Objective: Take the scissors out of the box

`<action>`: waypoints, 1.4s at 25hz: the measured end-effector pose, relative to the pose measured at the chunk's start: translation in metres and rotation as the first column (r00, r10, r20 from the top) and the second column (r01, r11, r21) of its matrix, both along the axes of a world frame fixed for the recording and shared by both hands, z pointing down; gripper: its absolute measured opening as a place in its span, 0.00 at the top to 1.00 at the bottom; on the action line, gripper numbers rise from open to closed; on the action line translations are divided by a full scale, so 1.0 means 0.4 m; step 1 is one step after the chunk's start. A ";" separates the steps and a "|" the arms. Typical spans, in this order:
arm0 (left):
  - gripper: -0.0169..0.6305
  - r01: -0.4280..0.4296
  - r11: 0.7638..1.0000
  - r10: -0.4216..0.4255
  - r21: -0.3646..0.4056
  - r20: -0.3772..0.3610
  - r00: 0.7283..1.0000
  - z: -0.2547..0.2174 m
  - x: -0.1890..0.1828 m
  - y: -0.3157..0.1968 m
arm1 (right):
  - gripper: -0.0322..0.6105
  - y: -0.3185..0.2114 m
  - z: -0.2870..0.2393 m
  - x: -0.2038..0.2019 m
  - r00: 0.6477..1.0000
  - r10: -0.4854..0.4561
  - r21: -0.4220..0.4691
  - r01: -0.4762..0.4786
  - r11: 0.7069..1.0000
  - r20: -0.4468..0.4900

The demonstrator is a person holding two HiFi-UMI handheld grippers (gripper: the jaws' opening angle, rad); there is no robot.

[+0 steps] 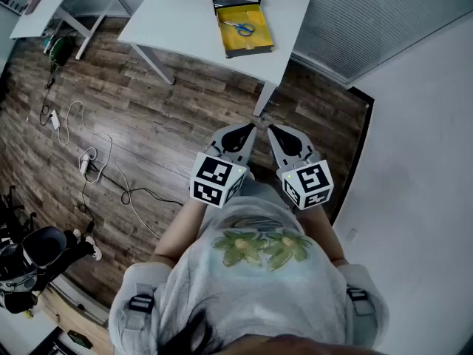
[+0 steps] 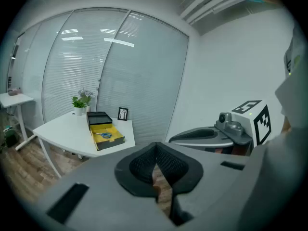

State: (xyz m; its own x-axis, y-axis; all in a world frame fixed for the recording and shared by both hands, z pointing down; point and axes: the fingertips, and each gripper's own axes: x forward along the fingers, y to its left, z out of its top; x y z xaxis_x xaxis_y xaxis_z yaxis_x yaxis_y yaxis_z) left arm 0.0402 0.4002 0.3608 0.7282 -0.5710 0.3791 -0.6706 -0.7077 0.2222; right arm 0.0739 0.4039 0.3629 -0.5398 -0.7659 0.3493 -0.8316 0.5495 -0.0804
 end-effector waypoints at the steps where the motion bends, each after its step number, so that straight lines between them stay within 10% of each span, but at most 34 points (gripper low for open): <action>1: 0.96 -0.001 1.000 0.001 -0.007 0.004 1.000 -0.001 0.000 0.010 | 0.94 0.008 -0.004 0.003 1.000 0.003 -0.001 -0.003 1.000 -0.002; 18: 0.96 0.077 0.997 -0.077 0.000 -0.020 0.997 -0.014 -0.016 0.045 | 0.94 0.054 -0.033 0.011 0.999 -0.030 0.049 0.031 0.998 -0.014; 35: 0.96 0.106 0.994 -0.106 -0.019 -0.037 0.994 0.009 -0.032 -0.356 | 0.94 -0.331 -0.034 0.047 0.998 -0.029 0.029 0.031 0.999 -0.062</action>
